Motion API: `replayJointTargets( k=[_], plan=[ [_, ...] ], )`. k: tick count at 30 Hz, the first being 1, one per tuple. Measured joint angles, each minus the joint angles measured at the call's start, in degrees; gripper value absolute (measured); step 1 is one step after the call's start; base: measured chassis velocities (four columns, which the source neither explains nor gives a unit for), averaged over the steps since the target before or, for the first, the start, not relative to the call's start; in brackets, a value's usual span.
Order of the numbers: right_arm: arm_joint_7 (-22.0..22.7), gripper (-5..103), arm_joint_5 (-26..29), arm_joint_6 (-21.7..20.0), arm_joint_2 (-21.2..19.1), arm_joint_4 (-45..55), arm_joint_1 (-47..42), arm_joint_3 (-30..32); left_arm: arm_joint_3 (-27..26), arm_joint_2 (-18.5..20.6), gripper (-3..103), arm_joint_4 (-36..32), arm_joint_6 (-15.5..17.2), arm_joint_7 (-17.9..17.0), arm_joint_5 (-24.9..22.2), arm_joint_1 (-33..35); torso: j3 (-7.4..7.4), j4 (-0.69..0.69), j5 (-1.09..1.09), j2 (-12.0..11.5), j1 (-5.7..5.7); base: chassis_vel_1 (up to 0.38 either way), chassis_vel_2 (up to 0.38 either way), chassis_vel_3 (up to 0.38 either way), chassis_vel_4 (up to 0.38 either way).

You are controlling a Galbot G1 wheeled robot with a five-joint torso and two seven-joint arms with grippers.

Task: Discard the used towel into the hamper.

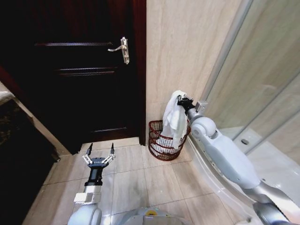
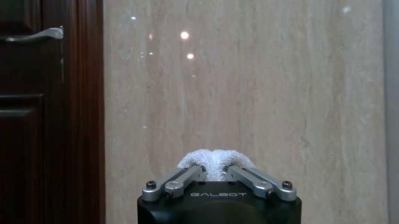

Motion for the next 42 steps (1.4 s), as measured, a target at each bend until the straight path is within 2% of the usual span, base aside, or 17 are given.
replayJointTargets(
  k=[4,7,8,11,12,15,17,21,23,26,32,35,38,42],
  plan=[
    [-2.42,4,0.43,0.95,-1.69,0.08,-1.80,2.68,0.04,0.15,100,0.00,0.01,0.02,0.00,-0.12,0.00,0.00,0.00,0.02,0.00,0.024,0.025,-0.032,-0.020],
    [-9.40,4,0.51,2.80,-4.88,-0.16,-5.29,7.45,-0.12,0.33,100,0.04,0.05,0.06,-0.12,-0.19,0.00,-0.02,0.01,0.04,0.00,0.000,0.000,0.000,0.000],
    [-9.40,4,0.51,2.80,-4.88,-0.16,-5.29,7.45,-0.12,0.33,100,0.04,0.05,0.06,-0.12,-0.19,0.00,-0.02,0.01,0.04,0.00,0.000,0.000,0.000,0.000],
    [-14.81,4,0.00,6.49,-7.06,-0.55,-9.92,10.73,0.11,0.55,100,0.70,0.11,0.12,0.02,-0.38,0.01,-0.05,0.02,0.05,0.00,0.000,0.000,0.000,0.000],
    [-14.81,4,0.00,6.49,-7.06,-0.55,-9.92,10.73,0.11,0.55,100,0.70,0.11,0.12,0.02,-0.38,0.01,-0.05,0.02,0.05,0.00,0.000,0.000,0.000,0.000],
    [-18.37,4,-2.77,11.26,-5.98,-0.69,-14.22,12.45,0.85,0.64,100,0.97,0.48,0.14,0.51,-0.62,0.02,-0.04,0.02,0.05,0.01,0.000,0.000,0.000,0.000],
    [-18.65,4,-3.49,11.74,-5.52,-0.63,-14.71,12.67,0.91,0.65,100,0.97,0.56,0.14,0.56,-0.63,0.02,-0.03,0.01,0.05,0.01,0.000,0.000,0.000,0.000],
    [-17.40,4,-7.29,12.47,-1.30,2.01,-16.02,13.67,1.12,0.77,100,0.77,1.28,0.07,0.69,-0.58,0.02,-0.01,-0.01,0.05,0.01,0.000,0.000,0.000,0.000],
    [-13.90,4,-8.40,9.14,1.46,4.01,-14.41,13.74,1.07,0.60,100,0.73,1.47,-0.09,0.67,-0.58,0.03,-0.01,-0.01,0.06,0.01,0.000,0.000,0.000,0.000],
    [-12.22,4,-9.14,7.83,3.13,4.53,-12.33,13.74,0.96,0.55,100,0.69,1.47,-0.19,0.66,-0.34,0.03,0.00,-0.01,0.06,0.01,0.000,0.000,0.000,0.000],
    [-12.05,4,-11.23,7.07,4.86,2.39,-6.35,13.38,0.58,0.51,100,0.66,1.14,-0.22,0.74,0.56,0.03,0.00,-0.01,0.07,0.02,0.000,0.000,0.000,0.000],
    [-13.23,4,-12.17,8.22,5.62,-1.05,-3.30,12.95,0.44,0.39,100,0.89,0.75,-0.22,0.83,0.78,0.03,-0.01,0.00,0.07,0.02,0.000,0.000,0.000,0.000],
    [-15.83,4,-15.40,12.37,7.80,-7.86,-0.89,12.37,0.10,0.46,100,1.18,0.48,-0.27,0.84,0.86,0.04,0.00,0.01,0.07,0.02,0.000,0.000,0.000,0.000],
    [-17.77,4,-16.65,15.56,9.52,-12.48,-0.67,12.49,0.09,0.64,100,1.17,0.48,-0.31,0.82,0.78,0.04,-0.01,0.01,0.07,0.02,0.000,0.000,0.000,0.000]
  ],
)
